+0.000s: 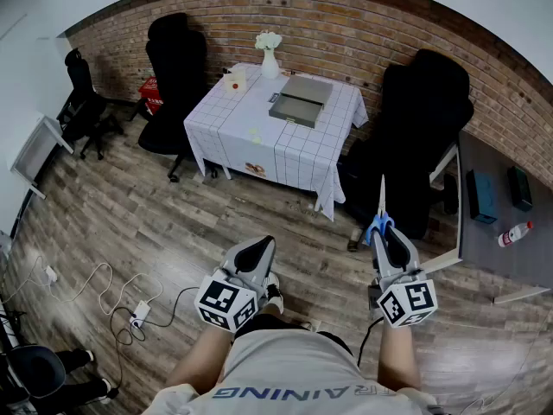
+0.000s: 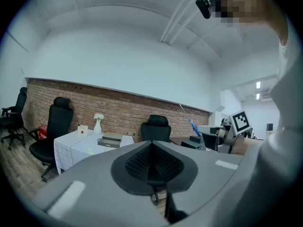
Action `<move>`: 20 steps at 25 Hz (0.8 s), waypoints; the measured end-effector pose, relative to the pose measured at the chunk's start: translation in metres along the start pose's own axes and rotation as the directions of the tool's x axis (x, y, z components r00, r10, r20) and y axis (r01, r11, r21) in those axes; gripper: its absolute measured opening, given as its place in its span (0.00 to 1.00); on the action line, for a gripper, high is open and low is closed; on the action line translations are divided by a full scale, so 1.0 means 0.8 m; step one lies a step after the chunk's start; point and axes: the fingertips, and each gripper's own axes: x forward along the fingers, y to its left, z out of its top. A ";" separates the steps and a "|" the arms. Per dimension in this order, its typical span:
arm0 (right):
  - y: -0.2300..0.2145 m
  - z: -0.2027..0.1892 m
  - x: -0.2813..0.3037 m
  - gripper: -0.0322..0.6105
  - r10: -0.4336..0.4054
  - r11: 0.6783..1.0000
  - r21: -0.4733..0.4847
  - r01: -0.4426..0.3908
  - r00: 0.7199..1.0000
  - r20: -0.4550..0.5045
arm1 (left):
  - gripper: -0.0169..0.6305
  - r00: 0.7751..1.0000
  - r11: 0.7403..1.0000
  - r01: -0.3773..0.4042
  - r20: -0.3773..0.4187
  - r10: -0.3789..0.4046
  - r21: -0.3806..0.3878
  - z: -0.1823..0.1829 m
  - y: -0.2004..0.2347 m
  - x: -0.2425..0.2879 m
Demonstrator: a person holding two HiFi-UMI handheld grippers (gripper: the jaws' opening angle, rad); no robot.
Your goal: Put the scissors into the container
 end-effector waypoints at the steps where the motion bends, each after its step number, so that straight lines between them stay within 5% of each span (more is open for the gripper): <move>1: 0.003 -0.001 0.002 0.21 0.009 1.000 -0.006 -0.009 1.000 -0.007 | 0.03 1.000 1.000 0.000 0.002 0.000 -0.001 0.000 -0.001 0.000; 20: 0.008 -0.019 0.041 0.21 0.047 0.998 0.032 -0.046 0.998 -0.047 | 0.03 0.999 0.998 -0.019 -0.045 0.017 -0.054 -0.024 0.033 0.010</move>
